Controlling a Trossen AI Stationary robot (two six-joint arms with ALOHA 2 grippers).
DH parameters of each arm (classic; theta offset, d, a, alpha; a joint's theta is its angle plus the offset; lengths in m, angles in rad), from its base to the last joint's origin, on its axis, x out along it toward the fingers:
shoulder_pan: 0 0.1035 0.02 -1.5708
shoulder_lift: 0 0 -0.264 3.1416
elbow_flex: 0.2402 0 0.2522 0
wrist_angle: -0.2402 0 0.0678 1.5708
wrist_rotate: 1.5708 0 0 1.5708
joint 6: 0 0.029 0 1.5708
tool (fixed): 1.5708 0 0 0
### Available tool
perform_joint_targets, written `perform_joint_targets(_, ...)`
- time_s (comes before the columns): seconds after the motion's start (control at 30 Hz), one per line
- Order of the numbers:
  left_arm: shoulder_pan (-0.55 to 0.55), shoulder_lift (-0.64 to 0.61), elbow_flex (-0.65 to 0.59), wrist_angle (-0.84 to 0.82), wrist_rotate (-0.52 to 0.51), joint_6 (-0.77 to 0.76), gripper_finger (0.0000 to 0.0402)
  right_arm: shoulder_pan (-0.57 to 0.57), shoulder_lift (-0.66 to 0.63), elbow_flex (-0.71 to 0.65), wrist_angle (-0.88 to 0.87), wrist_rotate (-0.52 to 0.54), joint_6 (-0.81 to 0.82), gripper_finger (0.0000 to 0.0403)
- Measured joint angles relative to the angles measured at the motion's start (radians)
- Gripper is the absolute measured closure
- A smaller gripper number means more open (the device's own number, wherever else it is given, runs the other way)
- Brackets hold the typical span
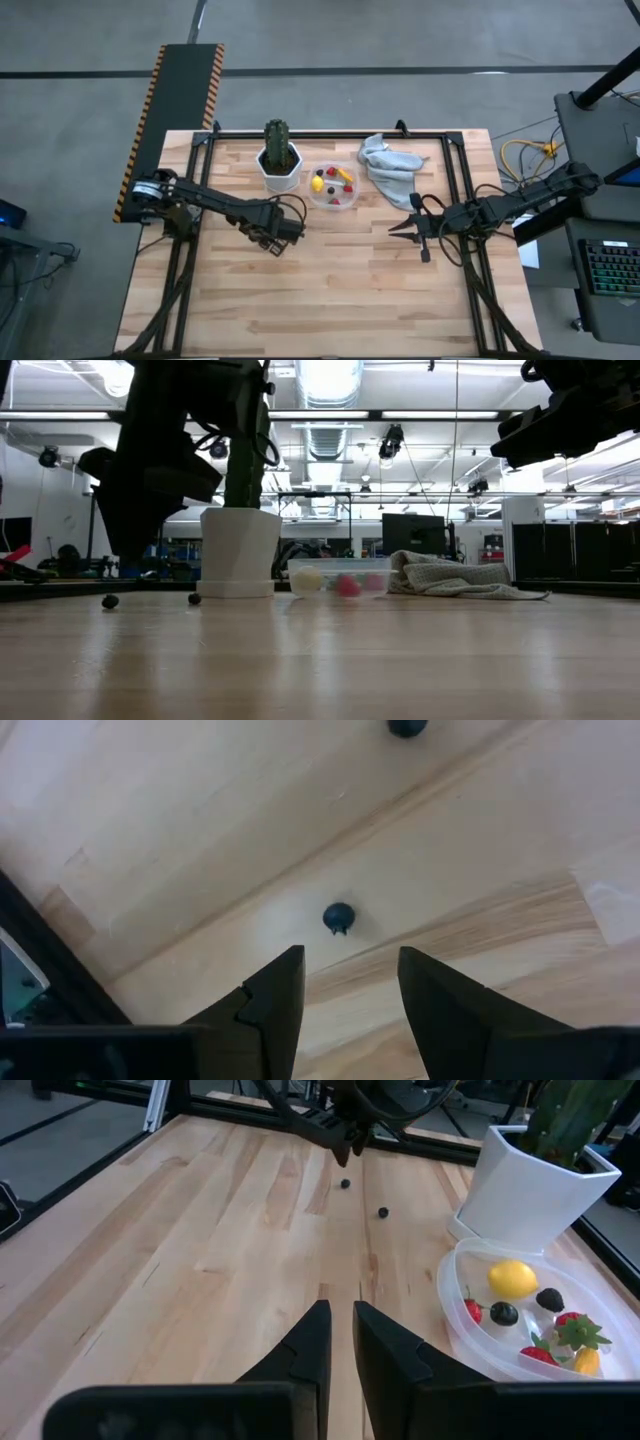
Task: Pick and placing Produce into tupperware
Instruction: Put the bottom blueberries into the transparent bin
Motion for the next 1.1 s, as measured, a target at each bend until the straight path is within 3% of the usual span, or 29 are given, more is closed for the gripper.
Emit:
perform_joint_targets(0.6,0.005,0.002,-0.121,0.177,0.038,-0.009,0.0253,0.000,0.000,0.000,0.000,0.000,0.000,0.0364)
perform_joint_targets(1.1,0.005,0.002,-0.148,0.176,0.036,-0.010,0.0253,0.000,0.000,0.000,0.000,0.000,0.000,0.0364)
